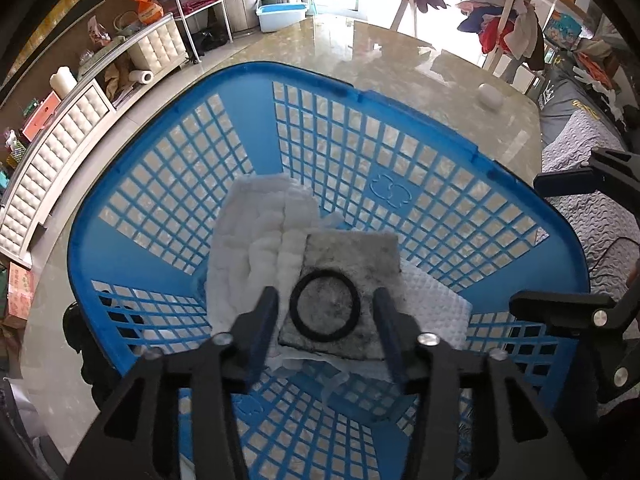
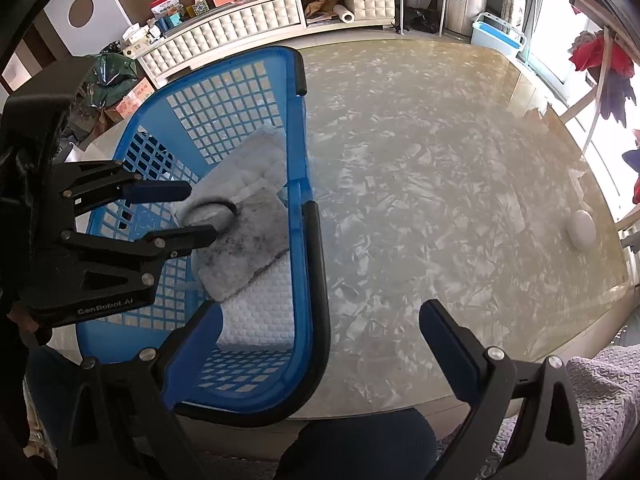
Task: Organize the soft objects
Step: 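Carry the black elastic ring into the blue basket and open the left tool, then withdraw both tools from the basket back over the table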
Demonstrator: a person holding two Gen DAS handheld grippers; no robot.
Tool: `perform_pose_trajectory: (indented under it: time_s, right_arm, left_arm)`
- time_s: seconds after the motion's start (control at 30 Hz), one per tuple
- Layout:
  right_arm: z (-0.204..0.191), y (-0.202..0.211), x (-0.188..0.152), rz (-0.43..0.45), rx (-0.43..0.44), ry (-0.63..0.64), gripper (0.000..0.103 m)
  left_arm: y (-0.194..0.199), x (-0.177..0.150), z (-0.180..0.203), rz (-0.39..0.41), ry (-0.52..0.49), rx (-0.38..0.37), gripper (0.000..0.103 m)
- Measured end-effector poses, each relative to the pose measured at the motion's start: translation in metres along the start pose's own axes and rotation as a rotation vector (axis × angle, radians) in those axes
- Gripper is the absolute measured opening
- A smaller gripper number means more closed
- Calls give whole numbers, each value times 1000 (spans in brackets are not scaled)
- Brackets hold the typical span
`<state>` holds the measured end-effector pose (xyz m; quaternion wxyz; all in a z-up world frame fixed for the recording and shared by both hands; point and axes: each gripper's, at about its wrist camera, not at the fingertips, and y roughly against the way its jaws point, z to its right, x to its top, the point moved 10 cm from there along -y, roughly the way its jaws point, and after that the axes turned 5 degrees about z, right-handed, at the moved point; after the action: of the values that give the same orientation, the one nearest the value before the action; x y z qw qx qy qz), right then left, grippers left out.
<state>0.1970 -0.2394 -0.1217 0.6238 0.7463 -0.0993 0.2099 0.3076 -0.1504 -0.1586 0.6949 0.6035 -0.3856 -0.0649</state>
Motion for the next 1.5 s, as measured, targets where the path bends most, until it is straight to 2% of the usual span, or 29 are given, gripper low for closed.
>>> perform_pose_trajectory:
  time_s: [0.1,0.17,0.2,0.47,0.57,0.9,0.97,1.2,1.5]
  right_arm:
    - [0,1,0,1,3,-1,99]
    - [-1,3,0,4,2,-1,99]
    - [-1,4,0,6,2,-1,99]
    - [-2,17,2,29,-2,-4,99]
    - [-3,24,3,42,-2,-2,99]
    - [-23,46,5,86,6,21,99]
    - [-24,49,5,91,9,22,99]
    - [-45,58,7,111,28,50,99]
    - [-79,63,8,126,50,108,99]
  left_arm:
    - [3,1,3,14,-7,-1,65]
    - [6,2,4,20,-7,4,76]
    - [8,2,4,21,-5,9,78]
    - [29,8,0,54,20,26,78]
    - [44,6,4,70,28,9,78]
    - [87,-2,-1,107,50,38,78]
    - [95,-6,-5,109,59,52,83]
    - [124,-23,-17,142,105,87,87]
    - [153,-57,-32,145,157,115,91]
